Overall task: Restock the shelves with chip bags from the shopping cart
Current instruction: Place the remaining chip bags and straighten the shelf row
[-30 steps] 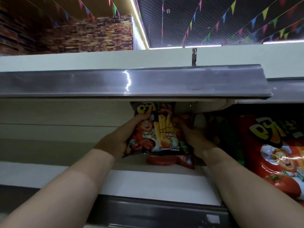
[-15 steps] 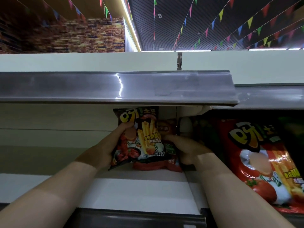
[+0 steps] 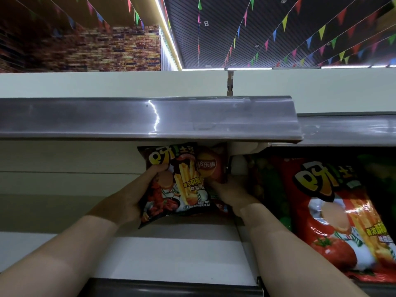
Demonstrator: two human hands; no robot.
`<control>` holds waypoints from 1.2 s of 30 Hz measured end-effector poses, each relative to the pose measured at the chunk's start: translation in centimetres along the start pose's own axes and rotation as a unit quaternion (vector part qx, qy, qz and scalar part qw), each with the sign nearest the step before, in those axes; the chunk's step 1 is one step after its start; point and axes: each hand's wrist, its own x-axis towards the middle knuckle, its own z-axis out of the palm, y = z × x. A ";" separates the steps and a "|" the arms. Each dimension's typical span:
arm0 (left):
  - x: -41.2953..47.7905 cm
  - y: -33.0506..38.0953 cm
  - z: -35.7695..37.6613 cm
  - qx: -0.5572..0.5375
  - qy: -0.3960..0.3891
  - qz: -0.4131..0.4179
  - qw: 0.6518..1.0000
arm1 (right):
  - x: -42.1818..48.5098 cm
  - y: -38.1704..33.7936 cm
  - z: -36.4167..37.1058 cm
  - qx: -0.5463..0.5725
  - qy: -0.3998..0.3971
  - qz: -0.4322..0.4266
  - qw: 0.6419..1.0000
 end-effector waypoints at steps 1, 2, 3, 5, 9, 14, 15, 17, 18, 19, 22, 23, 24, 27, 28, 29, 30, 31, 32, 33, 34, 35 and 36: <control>0.0 0.0 0.0 0.000 0.001 0.002 1.000 | -0.3 -0.1 -0.1 -0.042 -0.002 0.004 0.999; 0.0 -0.1 -0.1 -0.002 0.002 0.006 1.000 | -0.7 -0.4 -0.2 -0.078 -0.010 0.010 0.997; 0.2 -0.1 0.0 -0.007 0.002 0.009 1.000 | -1.1 -0.8 -0.5 -0.109 -0.027 0.016 0.994; 0.2 -0.1 0.0 -0.019 0.000 0.015 1.000 | -1.7 -1.4 -0.9 -0.146 -0.074 0.038 0.986; 0.2 -0.1 0.3 -0.012 0.001 0.021 1.000 | -2.0 -1.9 -1.7 -0.195 -0.100 0.060 0.974; 0.3 -0.2 0.2 0.001 -0.012 0.030 0.999 | -1.8 -1.8 -1.7 -0.262 -0.105 0.103 0.954; 0.3 -0.2 0.2 0.000 -0.012 0.029 1.000 | -1.6 -1.6 -1.7 -0.289 -0.102 0.101 0.946; 0.2 -0.1 0.1 -0.003 -0.010 0.025 1.000 | -1.3 -1.2 -1.4 -0.318 -0.091 0.090 0.939; 0.2 0.0 0.0 -0.002 -0.010 0.027 1.000 | -1.2 -1.0 -1.3 -0.327 -0.087 0.081 0.938; 0.1 0.1 -0.1 0.001 -0.010 0.030 0.999 | -1.3 -1.0 -1.1 -0.329 -0.085 0.077 0.937; -0.4 0.5 -0.5 0.017 0.001 0.040 0.999 | -2.8 -2.1 -1.0 -0.318 -0.082 0.098 0.940; -0.7 0.7 -0.7 0.020 0.008 0.039 0.999 | -3.3 -2.6 -1.2 -0.310 -0.080 0.103 0.942; -0.9 0.8 -0.9 0.022 0.012 0.038 0.999 | -3.6 -2.8 -1.4 -0.294 -0.069 0.099 0.948; -1.7 0.9 -1.2 0.040 0.010 0.026 0.999 | -4.4 -3.3 -2.5 -0.225 -0.010 0.059 0.973; -1.8 0.8 -1.1 0.048 0.003 0.026 0.998 | -4.8 -3.3 -2.7 -0.187 0.009 0.053 0.981; -1.9 0.7 -0.8 0.056 -0.004 0.026 0.998 | -5.4 -3.5 -2.6 -0.142 0.019 0.048 0.988; -2.0 0.5 -0.3 0.061 -0.012 0.023 0.998 | -6.0 -3.5 -2.4 -0.093 0.017 0.052 0.994; -2.0 0.3 0.4 0.060 -0.023 0.018 0.998 | -6.6 -3.6 -2.2 -0.053 0.008 0.060 0.997; -1.9 0.2 1.1 0.052 -0.036 0.014 0.998 | -6.8 -3.5 -2.0 -0.016 -0.006 0.073 0.997; -1.9 0.2 2.0 0.039 -0.049 0.014 0.998 | -7.0 -3.6 -1.8 0.021 -0.015 0.087 0.996; -1.8 0.2 2.7 0.028 -0.056 0.019 0.998 | -7.0 -3.9 -1.6 0.049 -0.015 0.088 0.995; -1.5 0.3 3.4 0.024 -0.060 0.027 0.998 | -6.9 -4.3 -1.4 0.070 -0.003 0.072 0.995; -1.1 0.3 4.0 0.030 -0.055 0.036 0.997 | -6.8 -4.6 -1.3 0.076 0.011 0.054 0.996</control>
